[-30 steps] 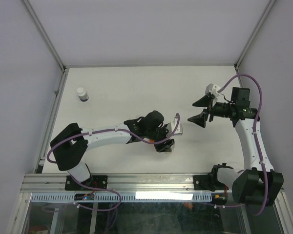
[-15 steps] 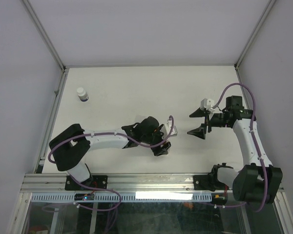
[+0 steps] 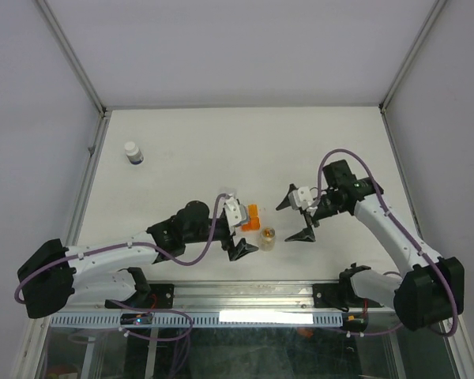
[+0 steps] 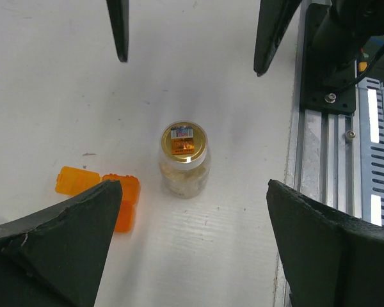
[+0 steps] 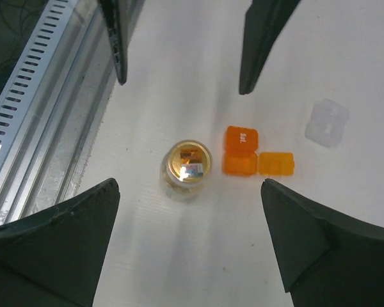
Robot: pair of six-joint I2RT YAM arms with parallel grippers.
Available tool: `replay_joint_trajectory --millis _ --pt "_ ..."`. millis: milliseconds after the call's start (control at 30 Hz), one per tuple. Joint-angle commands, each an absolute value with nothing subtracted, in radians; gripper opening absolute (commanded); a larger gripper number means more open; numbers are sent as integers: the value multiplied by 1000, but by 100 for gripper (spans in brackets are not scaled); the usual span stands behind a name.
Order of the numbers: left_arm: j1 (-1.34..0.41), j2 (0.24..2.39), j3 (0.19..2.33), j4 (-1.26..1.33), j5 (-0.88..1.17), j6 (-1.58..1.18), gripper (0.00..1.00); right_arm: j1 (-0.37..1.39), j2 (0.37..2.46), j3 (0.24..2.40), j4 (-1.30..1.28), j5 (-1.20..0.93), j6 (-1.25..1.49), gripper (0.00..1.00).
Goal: Sort the pills into containers
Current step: Unscrew the lid of the pill bottle.
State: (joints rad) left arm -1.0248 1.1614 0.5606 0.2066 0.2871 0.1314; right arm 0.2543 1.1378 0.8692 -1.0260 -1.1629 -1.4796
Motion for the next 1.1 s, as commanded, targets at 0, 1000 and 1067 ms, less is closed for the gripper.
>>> replay_joint_trajectory --millis 0,1000,1067 --pt "-997 1057 446 385 264 82 99 394 1183 916 -911 -1052 -1419 95" --pt "-994 1097 232 755 235 90 99 662 1335 954 -772 -761 -1153 17" --pt "-994 1094 213 860 223 41 99 621 1306 953 -774 -850 -1124 11"
